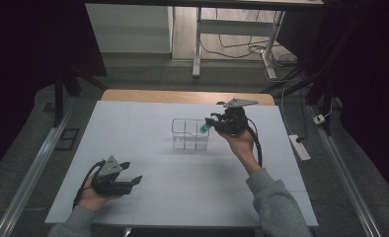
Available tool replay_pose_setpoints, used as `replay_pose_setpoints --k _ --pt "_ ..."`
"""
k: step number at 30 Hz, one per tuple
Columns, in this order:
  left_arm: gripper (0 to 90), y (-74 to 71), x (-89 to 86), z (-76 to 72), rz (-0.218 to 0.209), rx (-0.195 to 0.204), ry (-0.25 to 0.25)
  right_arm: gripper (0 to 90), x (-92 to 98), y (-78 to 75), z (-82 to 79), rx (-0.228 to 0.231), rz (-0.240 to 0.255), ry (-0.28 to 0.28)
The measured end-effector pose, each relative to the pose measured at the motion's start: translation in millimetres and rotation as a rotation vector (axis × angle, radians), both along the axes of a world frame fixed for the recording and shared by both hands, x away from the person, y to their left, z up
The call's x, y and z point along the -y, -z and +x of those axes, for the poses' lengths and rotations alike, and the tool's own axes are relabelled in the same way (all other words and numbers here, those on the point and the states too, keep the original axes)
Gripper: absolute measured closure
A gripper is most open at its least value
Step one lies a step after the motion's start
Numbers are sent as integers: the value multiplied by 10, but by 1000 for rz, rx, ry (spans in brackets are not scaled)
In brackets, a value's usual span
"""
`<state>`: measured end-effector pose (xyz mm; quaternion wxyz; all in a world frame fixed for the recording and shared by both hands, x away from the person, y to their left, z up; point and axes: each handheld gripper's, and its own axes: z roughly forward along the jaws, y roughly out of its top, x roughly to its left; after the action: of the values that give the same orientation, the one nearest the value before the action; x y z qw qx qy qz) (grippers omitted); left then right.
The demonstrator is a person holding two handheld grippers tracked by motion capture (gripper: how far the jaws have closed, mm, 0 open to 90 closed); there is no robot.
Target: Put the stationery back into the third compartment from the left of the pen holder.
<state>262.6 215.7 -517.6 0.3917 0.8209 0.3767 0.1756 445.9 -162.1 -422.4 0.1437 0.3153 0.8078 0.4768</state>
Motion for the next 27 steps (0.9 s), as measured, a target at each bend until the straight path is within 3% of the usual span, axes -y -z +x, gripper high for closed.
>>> replay_pose_setpoints --k 3,5,11,17,27 --pt "301 7 5 0 3 -3 3 601 -21 41 20 -17 -13 -8" --pt "300 8 2 -1 3 -3 2 522 -16 42 13 -12 8 -10" --pt "297 8 -12 0 3 -3 -3 429 88 9 -89 7 40 -8" --pt "294 8 -10 -2 4 -4 -4 411 315 99 -307 19 55 -14" --pt "293 1 -26 4 -6 -4 -11 407 858 349 -805 13 10 3"
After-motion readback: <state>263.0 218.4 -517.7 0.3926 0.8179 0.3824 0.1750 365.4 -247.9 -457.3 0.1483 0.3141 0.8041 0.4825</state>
